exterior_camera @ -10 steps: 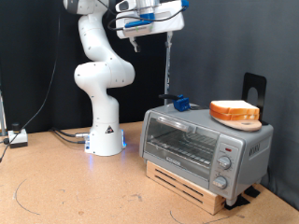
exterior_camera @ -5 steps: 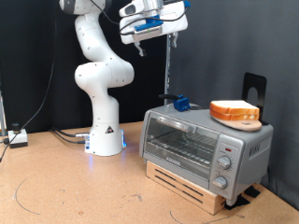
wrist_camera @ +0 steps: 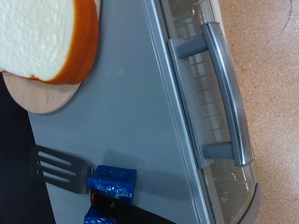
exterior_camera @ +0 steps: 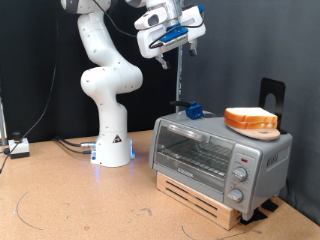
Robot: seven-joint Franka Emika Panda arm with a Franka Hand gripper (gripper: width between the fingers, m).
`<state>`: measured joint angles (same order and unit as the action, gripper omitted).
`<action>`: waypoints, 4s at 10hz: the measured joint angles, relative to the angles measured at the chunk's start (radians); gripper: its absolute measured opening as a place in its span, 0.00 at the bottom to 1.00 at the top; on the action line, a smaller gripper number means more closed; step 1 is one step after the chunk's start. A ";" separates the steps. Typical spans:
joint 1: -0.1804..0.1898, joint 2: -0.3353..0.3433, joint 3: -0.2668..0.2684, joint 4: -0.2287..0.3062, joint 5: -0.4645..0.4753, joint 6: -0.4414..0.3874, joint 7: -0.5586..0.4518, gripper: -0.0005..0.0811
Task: Make a piece of toast with the oven
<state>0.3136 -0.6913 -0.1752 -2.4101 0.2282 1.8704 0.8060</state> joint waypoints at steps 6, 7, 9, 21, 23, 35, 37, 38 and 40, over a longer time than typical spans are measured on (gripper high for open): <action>-0.002 0.103 -0.008 -0.113 -0.014 0.148 -0.048 1.00; 0.000 0.121 -0.015 -0.115 0.002 0.144 -0.069 1.00; -0.001 0.130 -0.018 -0.115 0.005 0.141 -0.069 1.00; -0.011 0.130 -0.028 -0.265 -0.046 0.215 -0.218 1.00; -0.012 0.149 -0.027 -0.284 -0.047 0.255 -0.218 1.00; -0.129 0.255 -0.051 -0.320 -0.160 0.364 -0.219 1.00; -0.156 0.283 -0.060 -0.314 -0.177 0.391 -0.219 1.00; -0.167 0.302 -0.063 -0.306 -0.181 0.401 -0.219 1.00; -0.181 0.345 -0.066 -0.283 -0.185 0.425 -0.219 1.00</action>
<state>0.1329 -0.3465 -0.2414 -2.6935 0.0432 2.2950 0.5867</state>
